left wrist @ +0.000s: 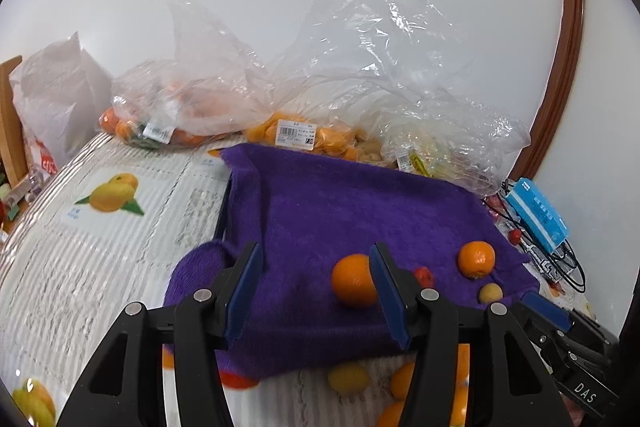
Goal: Organize fruits
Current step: 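Withdraw both open tools from the towel back toward the fruit row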
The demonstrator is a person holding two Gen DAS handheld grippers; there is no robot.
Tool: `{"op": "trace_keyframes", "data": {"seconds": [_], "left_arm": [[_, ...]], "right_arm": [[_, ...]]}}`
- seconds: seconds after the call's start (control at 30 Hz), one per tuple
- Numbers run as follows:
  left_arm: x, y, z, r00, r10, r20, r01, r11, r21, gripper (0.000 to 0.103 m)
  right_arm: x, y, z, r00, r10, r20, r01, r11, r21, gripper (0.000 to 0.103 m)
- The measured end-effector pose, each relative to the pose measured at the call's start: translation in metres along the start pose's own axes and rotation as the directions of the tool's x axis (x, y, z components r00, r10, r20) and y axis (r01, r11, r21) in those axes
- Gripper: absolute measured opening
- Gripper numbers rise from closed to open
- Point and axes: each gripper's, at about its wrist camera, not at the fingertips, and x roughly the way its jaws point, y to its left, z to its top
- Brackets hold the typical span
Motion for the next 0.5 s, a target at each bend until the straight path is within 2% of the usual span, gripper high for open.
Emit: {"op": "trace_keyframes", "data": {"seconds": [0.17,0.27,0.4,0.5], "left_arm": [[-0.015,0.015,-0.014,1.0,0.006,-0.024,-0.007,0.999,-0.041,0.061],[-0.023,0.02,-0.02,0.999,0.005,-0.037,-0.007,0.999,-0.052,0.061],[-0.029,0.023,-0.027,0.999,0.017,-0.041,-0.019,0.999,-0.05,0.062],[-0.031,0.023,-0.034,0.997,0.038,-0.065,-0.041,0.998,-0.039,0.062]], "right_arm": [[-0.001,-0.006,-0.017,0.998,-0.014,-0.069,0.016,1.0,0.025,0.048],[0.0,-0.006,-0.024,0.994,-0.001,-0.109,0.005,0.999,0.038,0.048],[-0.002,-0.005,-0.026,0.994,-0.031,-0.105,0.034,0.999,0.033,0.048],[0.009,-0.012,-0.026,0.986,-0.04,-0.16,0.051,0.997,0.064,0.048]]}}
